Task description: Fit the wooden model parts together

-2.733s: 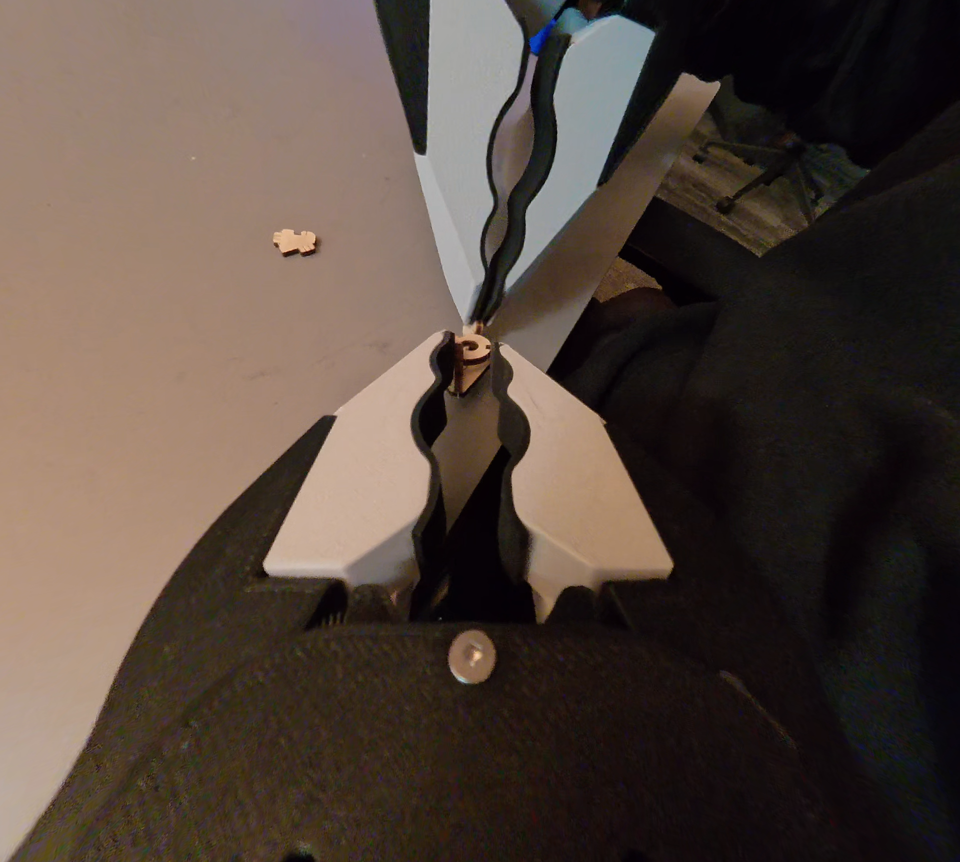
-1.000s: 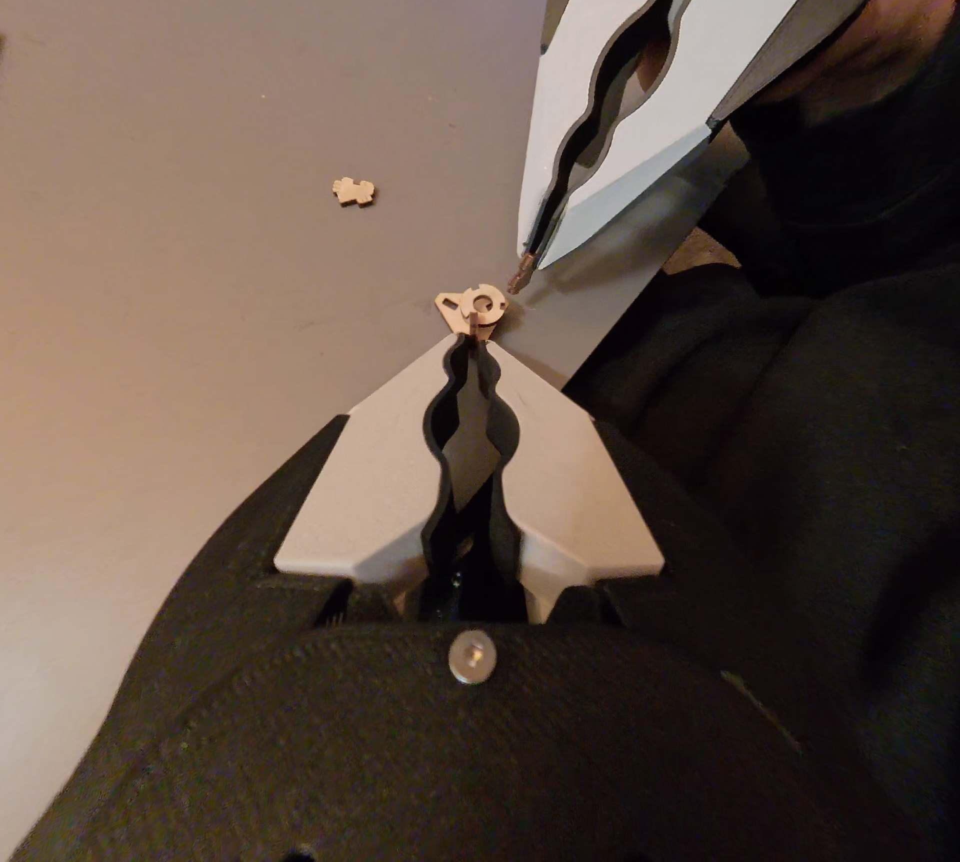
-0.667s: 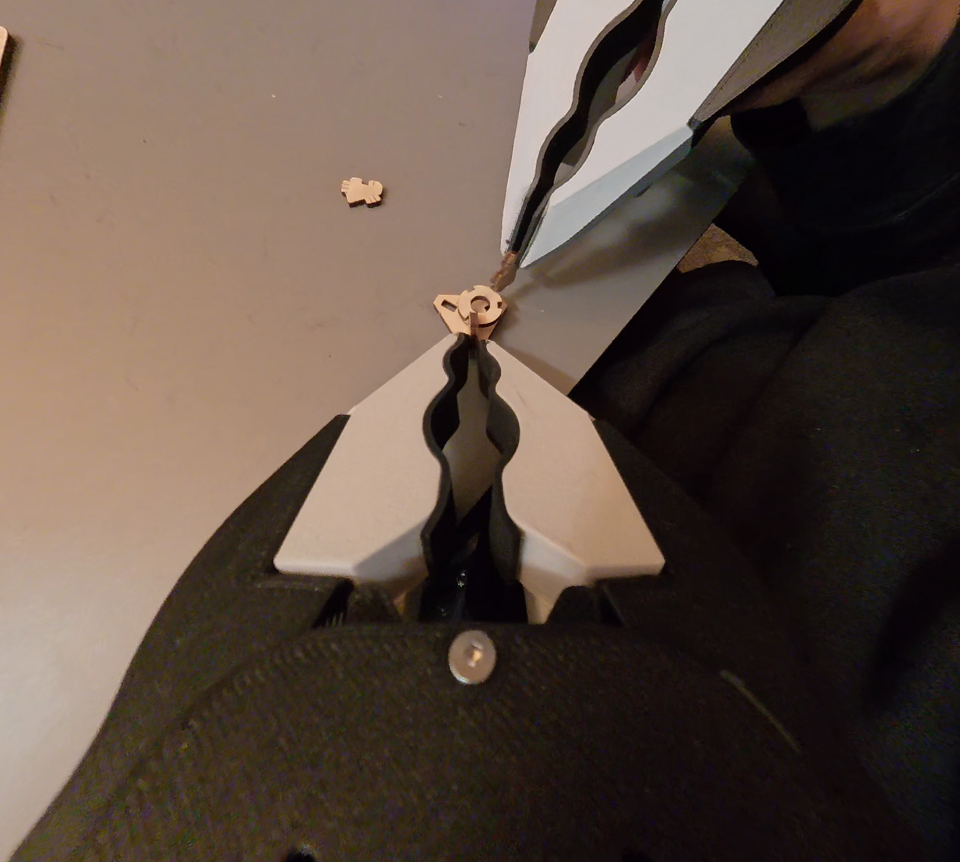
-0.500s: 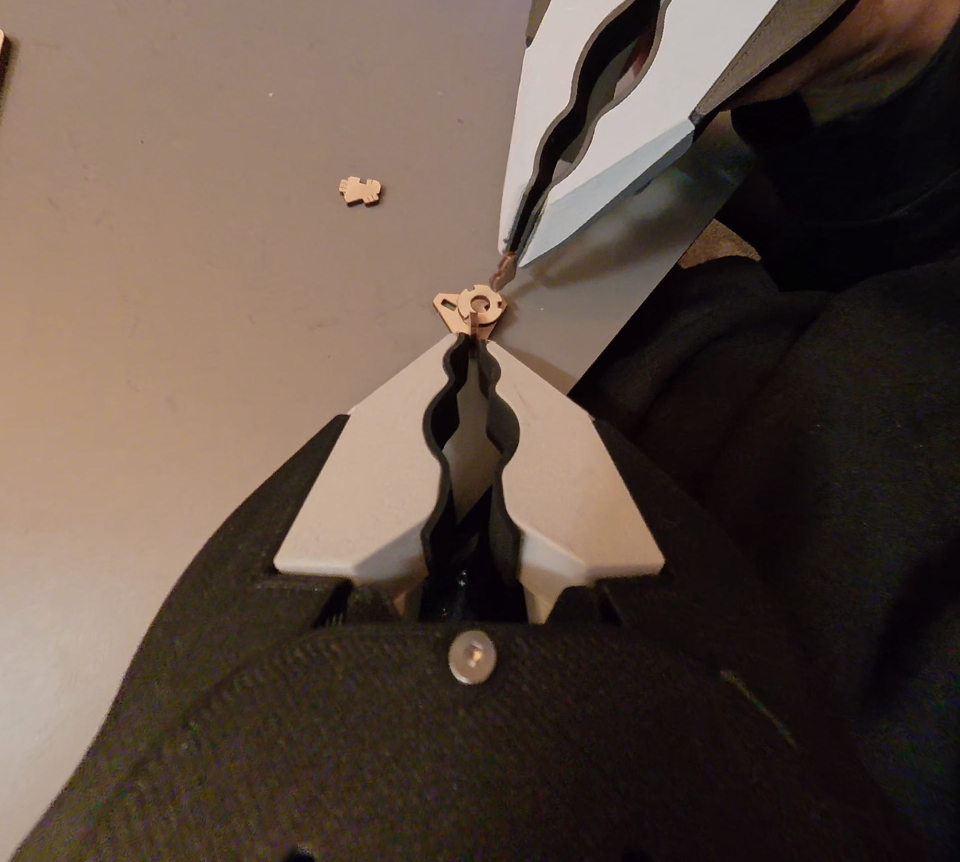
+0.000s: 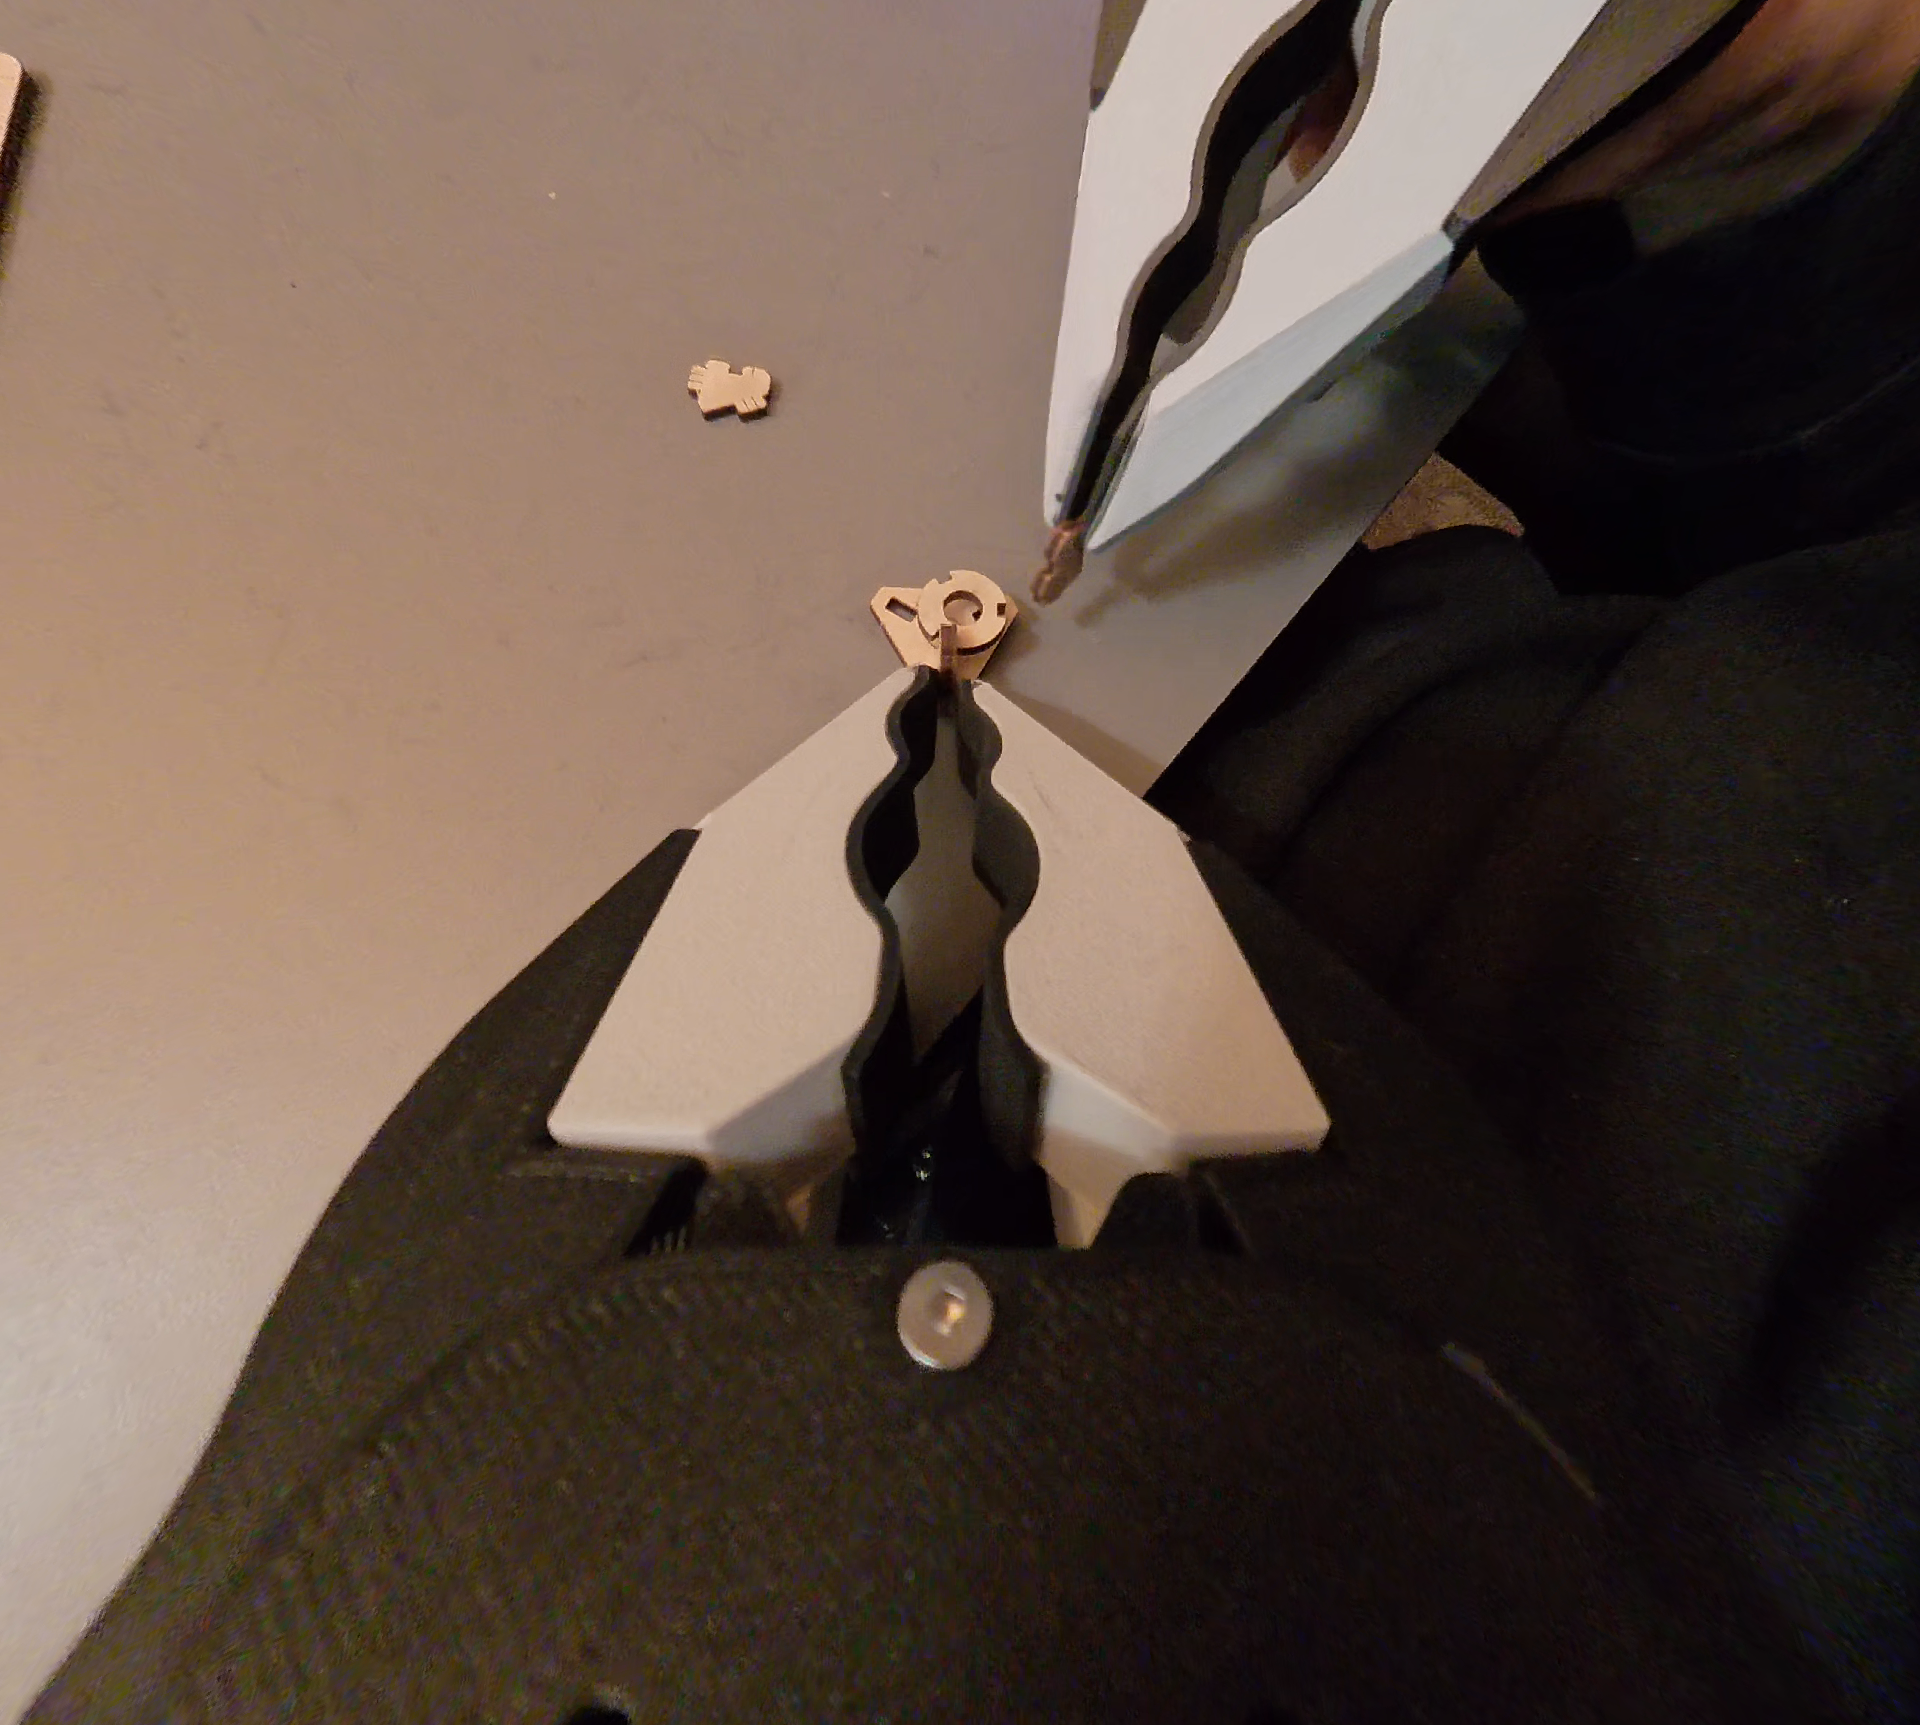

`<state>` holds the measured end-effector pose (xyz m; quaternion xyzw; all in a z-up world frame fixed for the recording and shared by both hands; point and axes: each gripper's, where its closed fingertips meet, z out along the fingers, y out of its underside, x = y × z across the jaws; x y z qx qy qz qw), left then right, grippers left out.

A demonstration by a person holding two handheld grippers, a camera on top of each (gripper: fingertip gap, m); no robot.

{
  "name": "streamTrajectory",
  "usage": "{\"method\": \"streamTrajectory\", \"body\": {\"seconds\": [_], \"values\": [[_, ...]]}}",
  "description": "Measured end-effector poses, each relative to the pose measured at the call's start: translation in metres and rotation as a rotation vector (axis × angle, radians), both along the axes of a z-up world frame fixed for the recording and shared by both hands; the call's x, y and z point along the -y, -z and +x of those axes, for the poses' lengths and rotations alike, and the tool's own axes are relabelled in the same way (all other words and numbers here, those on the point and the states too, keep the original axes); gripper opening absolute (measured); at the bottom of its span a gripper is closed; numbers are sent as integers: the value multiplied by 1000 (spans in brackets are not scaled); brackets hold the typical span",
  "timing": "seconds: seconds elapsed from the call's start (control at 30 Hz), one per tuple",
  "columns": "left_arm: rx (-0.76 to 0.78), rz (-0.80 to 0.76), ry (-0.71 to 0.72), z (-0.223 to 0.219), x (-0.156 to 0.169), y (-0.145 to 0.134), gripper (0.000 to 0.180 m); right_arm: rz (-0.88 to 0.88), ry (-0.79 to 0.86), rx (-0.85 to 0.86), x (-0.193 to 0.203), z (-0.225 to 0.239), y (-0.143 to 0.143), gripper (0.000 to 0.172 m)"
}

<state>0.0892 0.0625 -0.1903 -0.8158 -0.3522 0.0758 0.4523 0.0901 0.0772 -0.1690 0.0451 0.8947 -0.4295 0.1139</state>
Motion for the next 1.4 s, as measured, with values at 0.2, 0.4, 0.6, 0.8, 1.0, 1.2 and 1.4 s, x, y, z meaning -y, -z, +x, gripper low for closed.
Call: {"method": "streamTrajectory", "body": {"seconds": [0.2,0.4,0.6,0.8,1.0,1.2,1.4], "values": [[-4,-8,0,0,-1,0,2,54,2,-50,5,0,11,1],[-6,-10,-1,0,-1,0,2,62,13,-68,5,-2,12,1],[-12,-13,0,0,-1,0,2,47,17,-57,6,-1,9,1],[-11,-6,-1,0,-1,0,2,36,-1,-44,6,2,7,1],[-6,27,0,0,-2,-2,2,19,37,-47,-3,-7,0,1],[-12,19,-1,0,-2,-2,2,43,108,-80,-6,-21,4,1],[-10,16,5,0,-2,-2,2,10,166,-128,4,-31,4,1]]}}
